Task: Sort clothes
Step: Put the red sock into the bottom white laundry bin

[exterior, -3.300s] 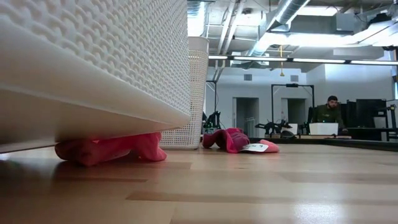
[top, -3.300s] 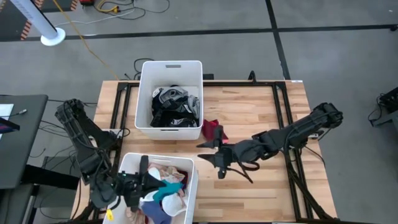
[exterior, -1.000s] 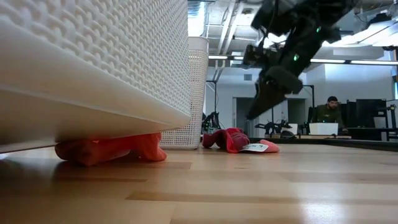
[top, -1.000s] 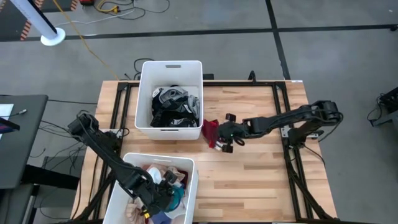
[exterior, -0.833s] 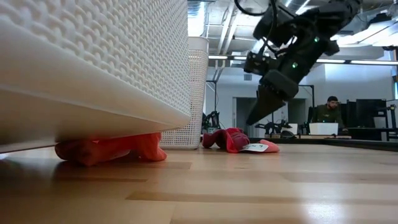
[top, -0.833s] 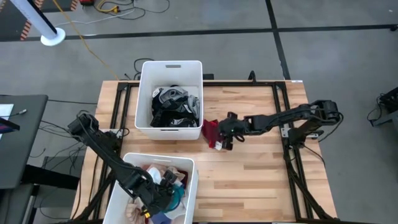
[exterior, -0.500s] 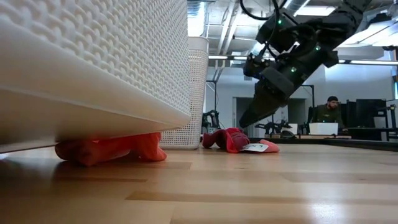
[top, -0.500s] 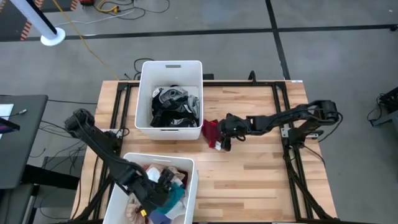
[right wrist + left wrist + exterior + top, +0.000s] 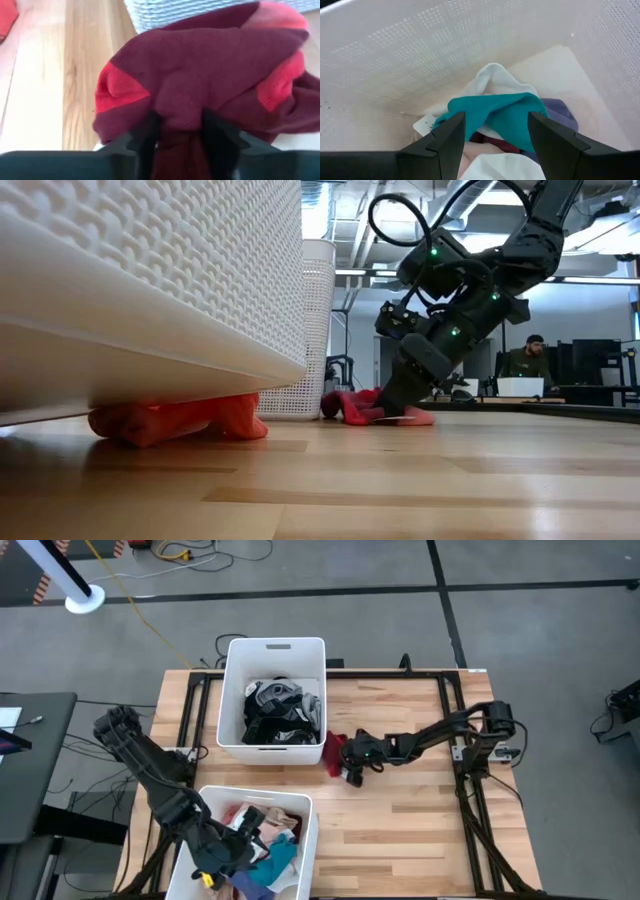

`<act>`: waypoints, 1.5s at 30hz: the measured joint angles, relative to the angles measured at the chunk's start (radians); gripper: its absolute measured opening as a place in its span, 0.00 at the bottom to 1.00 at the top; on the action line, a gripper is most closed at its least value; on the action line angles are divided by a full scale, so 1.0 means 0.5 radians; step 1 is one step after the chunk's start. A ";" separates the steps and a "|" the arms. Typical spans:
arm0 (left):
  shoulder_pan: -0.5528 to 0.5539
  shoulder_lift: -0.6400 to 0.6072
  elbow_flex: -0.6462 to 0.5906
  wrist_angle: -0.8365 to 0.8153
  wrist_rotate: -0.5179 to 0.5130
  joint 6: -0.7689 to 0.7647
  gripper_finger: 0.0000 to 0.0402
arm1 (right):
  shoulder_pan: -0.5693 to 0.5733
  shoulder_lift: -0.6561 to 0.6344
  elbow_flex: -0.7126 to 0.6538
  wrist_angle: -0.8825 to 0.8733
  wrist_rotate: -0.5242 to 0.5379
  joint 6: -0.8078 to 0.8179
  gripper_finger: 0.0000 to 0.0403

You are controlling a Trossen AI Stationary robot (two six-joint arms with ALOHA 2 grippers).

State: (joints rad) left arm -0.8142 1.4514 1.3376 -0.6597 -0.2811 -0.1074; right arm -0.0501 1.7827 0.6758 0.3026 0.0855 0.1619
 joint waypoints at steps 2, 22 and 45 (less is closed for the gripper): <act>-0.011 -0.010 -0.001 0.000 -0.016 -0.003 0.52 | 0.028 0.000 -0.002 0.013 0.001 -0.030 0.30; -0.020 -0.012 0.000 -0.008 -0.041 0.011 0.52 | 0.395 -0.670 -0.011 -0.512 0.201 -0.165 0.02; -0.019 -0.012 0.000 0.000 -0.041 0.008 0.52 | 0.849 -0.935 -0.008 -1.063 0.094 0.433 0.15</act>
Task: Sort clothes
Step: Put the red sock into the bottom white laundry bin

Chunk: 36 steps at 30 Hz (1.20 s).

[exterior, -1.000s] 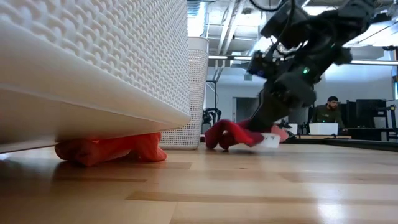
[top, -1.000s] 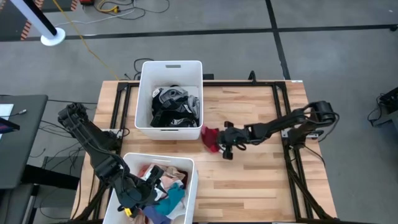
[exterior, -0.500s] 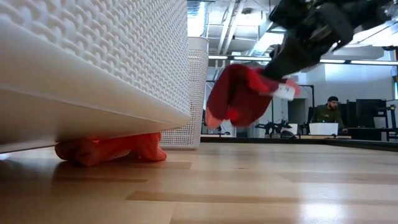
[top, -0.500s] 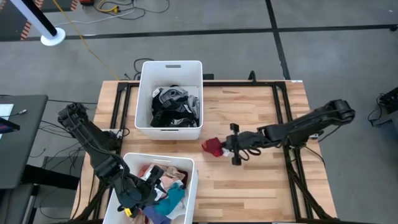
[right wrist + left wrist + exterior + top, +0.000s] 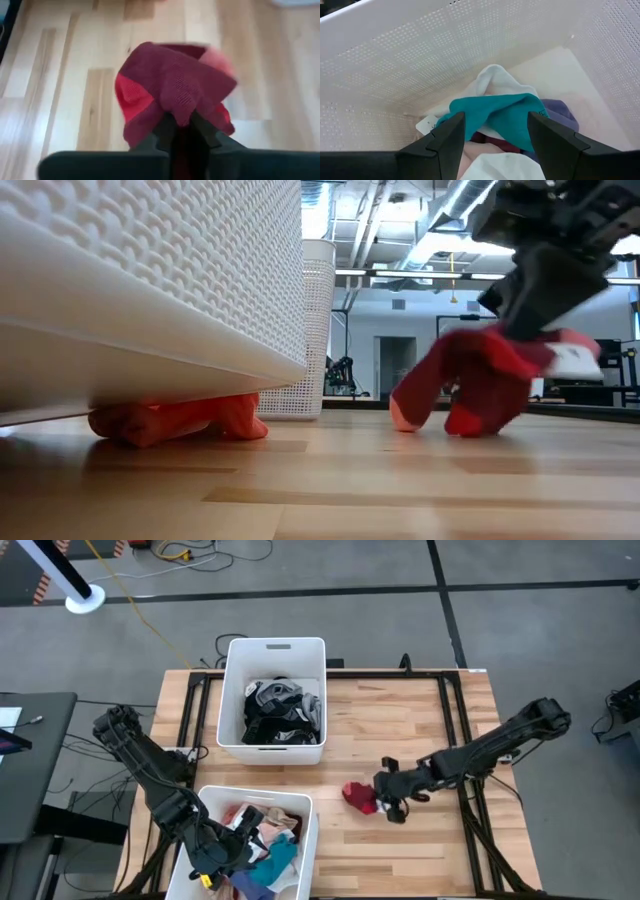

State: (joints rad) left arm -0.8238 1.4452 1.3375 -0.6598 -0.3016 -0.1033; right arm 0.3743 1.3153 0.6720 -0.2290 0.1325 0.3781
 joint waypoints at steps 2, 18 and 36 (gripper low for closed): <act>0.000 0.000 0.000 0.000 0.000 0.001 0.52 | 0.045 0.071 0.000 0.010 -0.006 0.054 0.22; 0.000 0.000 0.000 0.000 0.000 -0.009 0.52 | 0.185 0.268 0.000 0.657 -0.006 -0.020 0.63; 0.001 0.000 0.000 0.012 0.000 -0.009 0.52 | -0.041 0.938 0.373 0.275 0.033 -0.338 0.48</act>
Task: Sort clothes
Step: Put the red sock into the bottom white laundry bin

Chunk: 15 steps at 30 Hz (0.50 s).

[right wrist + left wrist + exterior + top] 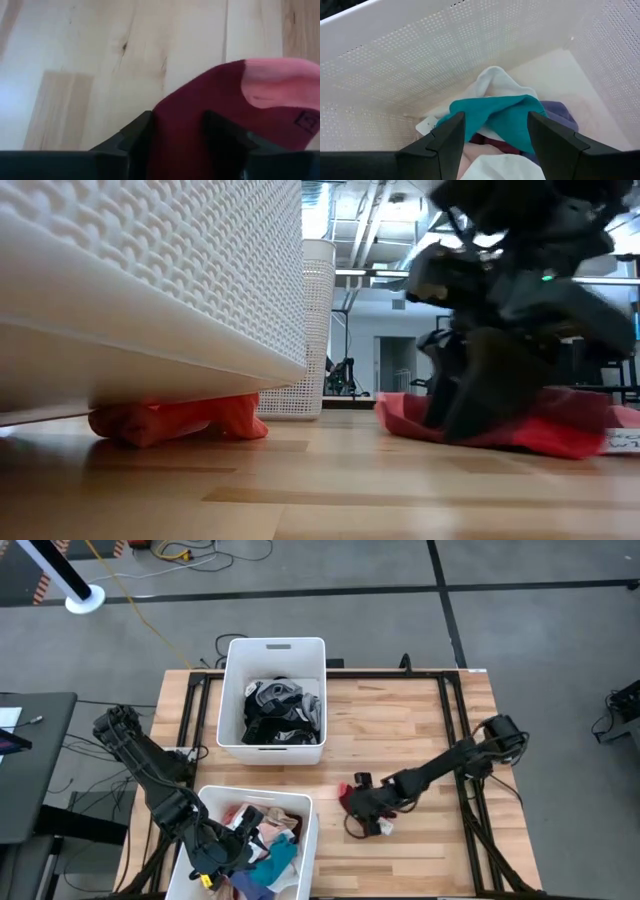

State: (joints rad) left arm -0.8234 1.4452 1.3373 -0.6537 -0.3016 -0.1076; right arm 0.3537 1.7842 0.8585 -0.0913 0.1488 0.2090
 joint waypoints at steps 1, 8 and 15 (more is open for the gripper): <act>0.000 0.000 0.001 0.000 0.000 0.000 0.52 | -0.007 0.033 0.036 -0.047 0.006 0.000 0.46; 0.000 0.000 0.001 0.000 0.000 -0.002 0.52 | 0.038 0.127 0.199 -0.136 0.012 -0.173 0.15; 0.000 0.000 0.001 0.005 0.000 0.000 0.52 | 0.102 -0.043 0.261 -0.191 0.012 -0.255 0.03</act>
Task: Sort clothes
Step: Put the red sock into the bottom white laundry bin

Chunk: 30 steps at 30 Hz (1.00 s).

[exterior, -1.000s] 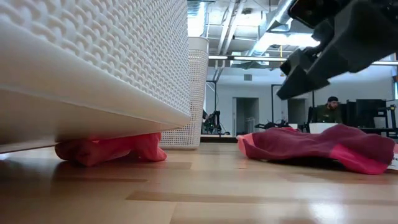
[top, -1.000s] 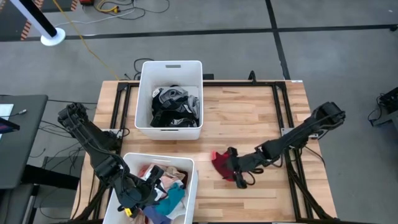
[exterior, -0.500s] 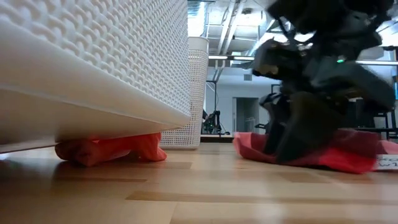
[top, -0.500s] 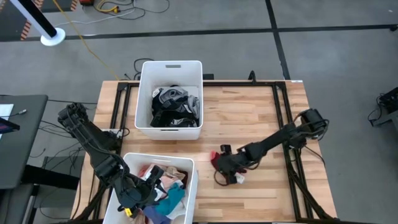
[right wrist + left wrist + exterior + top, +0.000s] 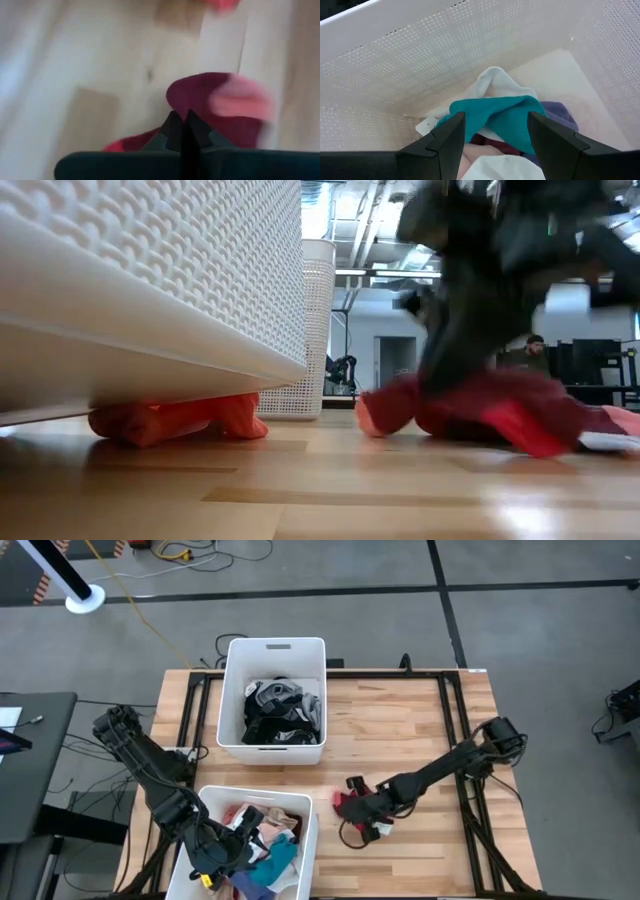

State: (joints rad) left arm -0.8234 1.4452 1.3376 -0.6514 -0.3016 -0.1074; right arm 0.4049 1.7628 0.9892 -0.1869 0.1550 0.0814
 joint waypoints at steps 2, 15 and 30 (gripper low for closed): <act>0.000 0.000 0.000 0.004 -0.001 -0.001 0.52 | 0.023 -0.094 0.017 -0.001 0.011 -0.019 0.03; -0.017 0.001 0.077 0.055 -0.158 0.229 0.52 | 0.217 -0.701 0.081 0.219 0.237 -0.417 0.01; -0.060 0.001 0.164 0.580 -1.183 1.117 0.52 | 0.204 -0.802 0.084 0.986 0.039 -1.093 0.01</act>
State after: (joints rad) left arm -0.8532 1.4456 1.4197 -0.3616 -0.8933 0.4511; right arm 0.5070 1.3621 1.0313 0.3059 0.1745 -0.4649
